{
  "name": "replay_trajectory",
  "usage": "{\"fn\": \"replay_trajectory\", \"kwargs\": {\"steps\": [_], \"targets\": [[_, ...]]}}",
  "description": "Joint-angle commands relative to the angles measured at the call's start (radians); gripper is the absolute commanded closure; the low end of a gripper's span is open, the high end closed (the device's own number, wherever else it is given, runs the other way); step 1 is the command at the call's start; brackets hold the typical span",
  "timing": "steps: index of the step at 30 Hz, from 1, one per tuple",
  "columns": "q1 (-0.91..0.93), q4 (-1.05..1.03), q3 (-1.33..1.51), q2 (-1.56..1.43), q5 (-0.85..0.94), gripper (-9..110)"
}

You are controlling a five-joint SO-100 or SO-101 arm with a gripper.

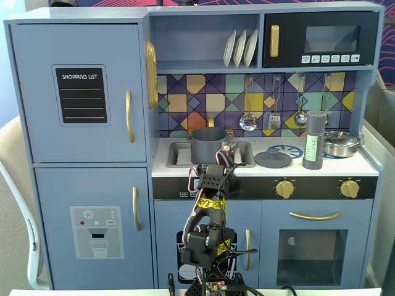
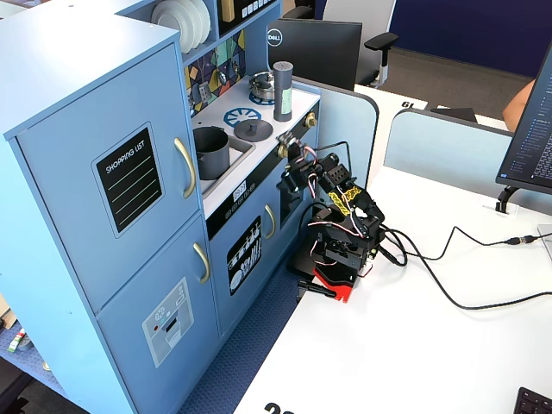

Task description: Put salt in the gray recipient

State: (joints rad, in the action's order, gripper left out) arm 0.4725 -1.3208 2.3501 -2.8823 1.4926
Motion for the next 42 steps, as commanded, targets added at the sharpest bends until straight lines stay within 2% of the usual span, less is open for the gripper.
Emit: {"fn": "replay_trajectory", "kwargs": {"steps": [1,7,12,17,26,34,42], "targets": [[0.209,0.060,-0.149,0.021,0.035,101],[0.422,0.400,-0.153,0.058,0.107,101],[0.466,0.457,-0.264,0.187,0.190,101],[0.472,0.658,-0.287,0.268,0.084,100],[0.454,0.996,-0.233,0.397,0.048,82],[0.485,1.154,-0.249,0.534,-0.026,54],[0.500,1.233,-0.313,0.690,-0.017,49]]}}
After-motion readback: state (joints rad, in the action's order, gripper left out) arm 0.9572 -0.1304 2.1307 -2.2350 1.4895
